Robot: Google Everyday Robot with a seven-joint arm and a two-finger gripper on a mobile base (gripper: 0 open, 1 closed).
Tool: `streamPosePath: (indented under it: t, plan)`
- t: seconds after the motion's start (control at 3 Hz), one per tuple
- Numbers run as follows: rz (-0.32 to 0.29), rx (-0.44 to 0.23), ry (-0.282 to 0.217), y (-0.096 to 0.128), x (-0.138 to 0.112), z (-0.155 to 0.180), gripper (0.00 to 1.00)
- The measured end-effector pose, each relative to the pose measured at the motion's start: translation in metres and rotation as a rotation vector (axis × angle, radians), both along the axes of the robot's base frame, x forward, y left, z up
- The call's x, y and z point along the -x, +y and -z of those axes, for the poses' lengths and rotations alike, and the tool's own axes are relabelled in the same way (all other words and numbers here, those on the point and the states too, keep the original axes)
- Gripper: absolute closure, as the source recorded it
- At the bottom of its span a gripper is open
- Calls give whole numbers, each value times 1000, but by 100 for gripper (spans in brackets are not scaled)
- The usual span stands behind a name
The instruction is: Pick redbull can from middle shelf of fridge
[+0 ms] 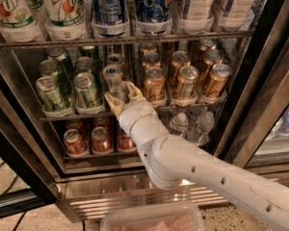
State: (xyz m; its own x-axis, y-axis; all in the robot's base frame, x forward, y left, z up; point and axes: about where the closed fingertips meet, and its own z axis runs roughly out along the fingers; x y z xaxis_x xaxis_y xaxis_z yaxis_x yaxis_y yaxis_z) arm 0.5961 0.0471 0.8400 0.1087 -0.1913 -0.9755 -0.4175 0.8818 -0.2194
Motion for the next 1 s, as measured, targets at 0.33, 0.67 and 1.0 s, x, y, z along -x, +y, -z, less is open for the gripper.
streamPosePath:
  t: [0.33, 0.67, 1.0]
  plan:
    - [-24, -58, -28, -2, -1, -27, 100]
    - [-24, -58, -28, -2, -1, -27, 100]
    - [-43, -37, -6, -2, 11, -21, 100]
